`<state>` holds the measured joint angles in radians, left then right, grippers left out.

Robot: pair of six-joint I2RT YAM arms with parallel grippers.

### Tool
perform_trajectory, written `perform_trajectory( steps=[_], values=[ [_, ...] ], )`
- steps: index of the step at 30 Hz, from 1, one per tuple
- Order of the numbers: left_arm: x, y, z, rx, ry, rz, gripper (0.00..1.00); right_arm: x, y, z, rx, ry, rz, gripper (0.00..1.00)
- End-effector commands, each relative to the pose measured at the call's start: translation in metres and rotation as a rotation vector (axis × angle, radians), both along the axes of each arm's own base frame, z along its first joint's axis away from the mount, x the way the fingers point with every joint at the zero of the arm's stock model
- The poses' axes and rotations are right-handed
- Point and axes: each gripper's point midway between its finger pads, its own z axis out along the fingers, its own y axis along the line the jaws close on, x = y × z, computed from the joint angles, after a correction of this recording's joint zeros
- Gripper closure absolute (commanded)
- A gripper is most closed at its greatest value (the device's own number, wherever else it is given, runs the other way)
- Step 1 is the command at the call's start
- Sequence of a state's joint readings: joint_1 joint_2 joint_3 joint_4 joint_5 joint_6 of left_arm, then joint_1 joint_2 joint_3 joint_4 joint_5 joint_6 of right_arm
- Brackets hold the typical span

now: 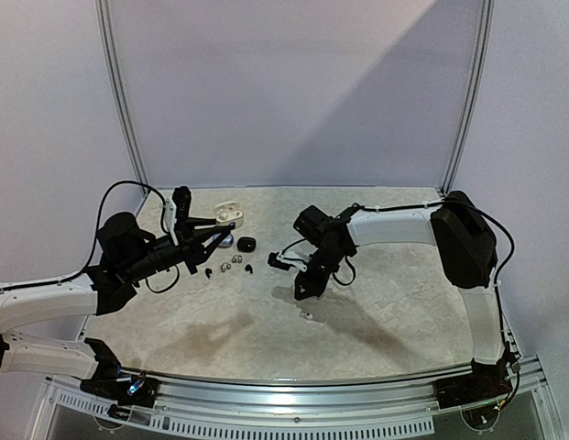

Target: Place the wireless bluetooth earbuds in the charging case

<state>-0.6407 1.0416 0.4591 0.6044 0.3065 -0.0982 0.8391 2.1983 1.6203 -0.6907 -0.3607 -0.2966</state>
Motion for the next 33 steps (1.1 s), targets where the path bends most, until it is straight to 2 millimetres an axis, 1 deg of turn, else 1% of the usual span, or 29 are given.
perform_trajectory(
  steps=[1,4,9,15,22,27,31,33],
  values=[
    [-0.001,0.003,0.001,0.003,-0.001,-0.002,1.0,-0.009,-0.01,-0.009,-0.088,-0.01,-0.017,0.94],
    [-0.001,0.003,0.002,0.004,-0.001,-0.001,1.0,-0.015,-0.015,-0.011,-0.119,-0.003,-0.01,0.95],
    [-0.002,0.003,0.002,0.003,-0.004,-0.004,1.0,-0.033,-0.013,-0.008,-0.129,0.017,0.065,0.96],
    [-0.002,0.003,0.001,0.004,-0.003,-0.003,1.0,-0.042,-0.019,-0.009,-0.163,0.042,0.094,0.97],
    [-0.001,0.003,0.001,0.005,-0.006,-0.004,1.0,-0.056,-0.017,-0.005,-0.163,0.066,0.155,0.97],
    [-0.001,0.003,0.001,0.007,-0.005,-0.003,1.0,-0.067,-0.019,-0.007,-0.179,0.08,0.208,0.97],
    [-0.001,0.002,0.0,0.009,-0.004,-0.006,1.0,-0.071,-0.015,-0.006,-0.169,0.089,0.234,0.97],
    [-0.001,0.002,0.001,0.009,-0.005,-0.005,1.0,-0.077,-0.013,-0.007,-0.166,0.108,0.253,0.97]
  ],
)
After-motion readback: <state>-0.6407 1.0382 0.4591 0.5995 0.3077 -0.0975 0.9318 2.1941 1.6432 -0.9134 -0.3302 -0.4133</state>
